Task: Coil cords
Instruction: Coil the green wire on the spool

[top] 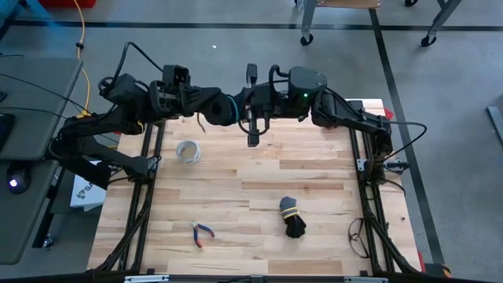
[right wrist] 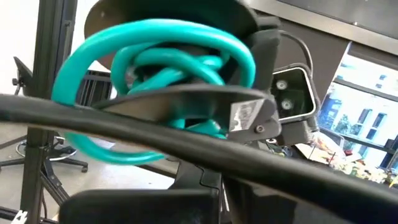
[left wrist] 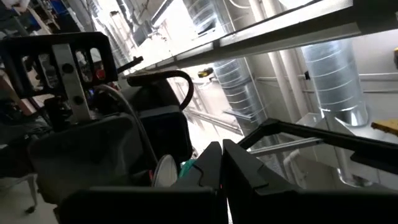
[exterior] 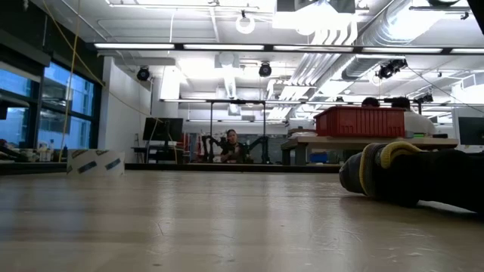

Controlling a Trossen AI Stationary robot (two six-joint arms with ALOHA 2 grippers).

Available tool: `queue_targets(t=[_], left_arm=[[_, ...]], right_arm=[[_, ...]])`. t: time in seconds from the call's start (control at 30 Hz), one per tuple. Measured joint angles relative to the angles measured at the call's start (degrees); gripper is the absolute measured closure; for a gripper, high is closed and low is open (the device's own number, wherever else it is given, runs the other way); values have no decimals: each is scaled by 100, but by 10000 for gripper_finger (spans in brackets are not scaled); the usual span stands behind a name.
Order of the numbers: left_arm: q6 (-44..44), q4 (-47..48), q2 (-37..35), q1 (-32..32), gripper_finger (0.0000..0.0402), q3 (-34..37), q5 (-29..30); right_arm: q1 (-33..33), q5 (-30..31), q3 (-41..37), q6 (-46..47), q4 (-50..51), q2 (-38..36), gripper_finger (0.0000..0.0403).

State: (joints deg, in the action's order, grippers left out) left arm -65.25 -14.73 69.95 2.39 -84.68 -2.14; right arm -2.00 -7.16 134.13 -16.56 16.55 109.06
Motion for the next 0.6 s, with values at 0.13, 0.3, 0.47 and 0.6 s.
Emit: queue_targets(t=[0.13,0.3,0.47,0.6], left_arm=[[447,-68,0,-2,401,0,269],[664,-459,15,146,401,9,395],[1144,-524,13,170,401,10,525],[1451,-549,14,174,401,10,654]], right_arm=[[-12,-192,0,152,48,-2,403],[-4,-290,7,304,158,-2,402],[-4,-446,7,438,162,2,402],[0,-593,7,485,103,4,402]])
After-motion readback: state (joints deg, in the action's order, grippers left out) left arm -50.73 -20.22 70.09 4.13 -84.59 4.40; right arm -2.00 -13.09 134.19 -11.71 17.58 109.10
